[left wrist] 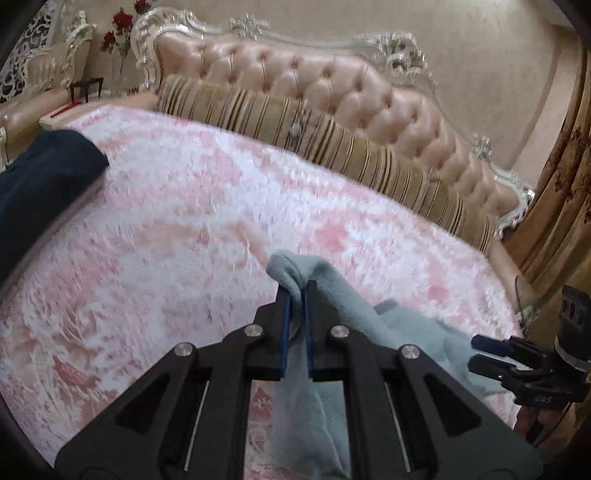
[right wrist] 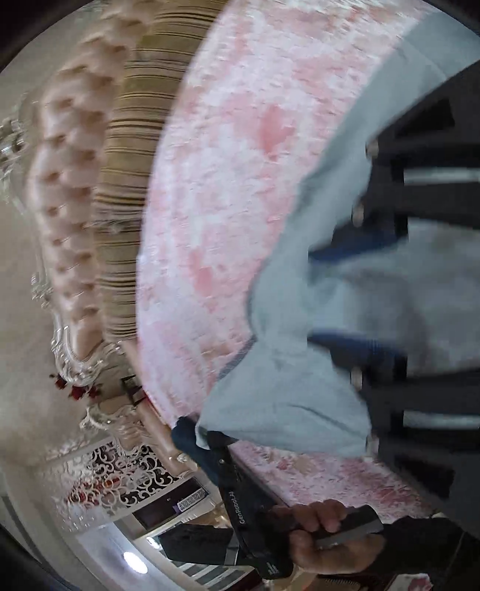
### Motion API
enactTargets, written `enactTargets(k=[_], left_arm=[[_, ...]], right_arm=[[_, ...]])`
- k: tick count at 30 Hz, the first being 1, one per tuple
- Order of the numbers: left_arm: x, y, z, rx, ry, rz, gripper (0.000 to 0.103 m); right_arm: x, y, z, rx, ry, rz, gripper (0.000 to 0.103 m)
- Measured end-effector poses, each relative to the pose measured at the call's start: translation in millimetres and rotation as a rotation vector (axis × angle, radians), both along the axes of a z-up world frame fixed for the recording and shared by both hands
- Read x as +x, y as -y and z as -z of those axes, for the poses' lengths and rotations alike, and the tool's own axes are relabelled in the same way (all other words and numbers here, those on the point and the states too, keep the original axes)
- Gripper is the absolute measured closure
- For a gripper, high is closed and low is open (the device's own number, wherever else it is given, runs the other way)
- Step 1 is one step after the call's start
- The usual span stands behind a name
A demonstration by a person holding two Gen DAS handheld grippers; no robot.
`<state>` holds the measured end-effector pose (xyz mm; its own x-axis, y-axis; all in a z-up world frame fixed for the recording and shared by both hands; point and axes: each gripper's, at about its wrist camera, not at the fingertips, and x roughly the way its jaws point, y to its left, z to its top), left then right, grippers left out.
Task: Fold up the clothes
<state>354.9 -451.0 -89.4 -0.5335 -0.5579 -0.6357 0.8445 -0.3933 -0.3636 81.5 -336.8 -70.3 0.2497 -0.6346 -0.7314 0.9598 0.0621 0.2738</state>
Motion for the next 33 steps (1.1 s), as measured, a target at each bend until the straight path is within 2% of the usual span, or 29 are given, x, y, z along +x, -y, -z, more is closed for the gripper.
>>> enactTargets(k=[1,2,3,4,5,7,10,12,14,15,17,18,19,21,22,23,28,33], left_arm=[[-1.8,-1.9,5.8,0.015,0.009,0.004,0.088],[-3.1,-4.0,11.5,0.031,0.016,0.007,0.084],[-0.4,-8.9,15.4,0.046,0.002,-0.001,0.082],[2.4,-13.9,19.2,0.061,-0.012,-0.008,0.068],[5.7,-21.2,21.8,0.077,-0.033,-0.015,0.04],[12.2,-35.6,27.1,0.108,-0.074,-0.029,0.022],[22.0,-57.2,35.0,0.156,-0.136,-0.05,0.022],[28.2,-71.6,40.0,0.187,-0.176,-0.062,0.022],[20.2,-88.5,40.1,0.217,-0.179,-0.008,0.022],[14.2,-94.3,40.9,0.23,-0.163,0.014,0.022],[1.7,-106.7,42.3,0.256,-0.149,0.062,0.022],[-5.7,-112.4,42.8,0.27,-0.158,0.09,0.022],[-12.3,-113.9,43.8,0.274,-0.14,0.107,0.026],[-24.7,-114.5,46.9,0.288,-0.095,0.133,0.063],[-23.7,-109.7,43.4,0.276,-0.091,0.128,0.087],[-22.8,-105.0,39.9,0.264,-0.087,0.123,0.093],[-18.0,-81.1,22.2,0.204,-0.067,0.095,0.096],[-13.1,-56.8,4.7,0.143,-0.046,0.068,0.096]], right_arm=[[-5.8,-2.9,6.6,0.01,0.009,0.01,0.029],[-11.8,-6.1,12.7,0.019,0.015,0.023,0.024],[-19.4,-9.7,17.9,0.024,0.01,0.046,0.024],[-26.7,-12.9,21.2,0.027,0.004,0.068,0.024],[-34.2,-15.1,24.1,0.037,0.007,0.083,0.023],[-48.2,-17.3,30.6,0.07,0.011,0.1,0.021],[-58.2,-18.0,38.5,0.105,-0.034,0.108,0.021],[-57.7,-17.8,43.0,0.114,-0.033,0.079,0.021],[-52.0,-15.5,49.4,0.109,-0.028,0.037,0.022],[-47.4,-13.8,53.5,0.11,-0.028,0.01,0.026],[-36.0,-11.9,57.8,0.1,-0.062,-0.018,0.053],[-32.4,-11.2,57.6,0.094,-0.07,-0.024,0.061],[-30.3,-10.4,57.5,0.093,-0.069,-0.026,0.064],[-30.5,-9.4,56.6,0.081,-0.019,-0.031,0.073],[-31.0,-9.1,56.1,0.075,0.011,-0.034,0.095],[-27.7,-8.6,54.3,0.069,0.019,-0.041,0.102],[-1.4,-1.8,39.4,0.034,-0.019,-0.073,0.102],[1.9,17.8,24.4,0.013,-0.022,-0.056,0.099]])
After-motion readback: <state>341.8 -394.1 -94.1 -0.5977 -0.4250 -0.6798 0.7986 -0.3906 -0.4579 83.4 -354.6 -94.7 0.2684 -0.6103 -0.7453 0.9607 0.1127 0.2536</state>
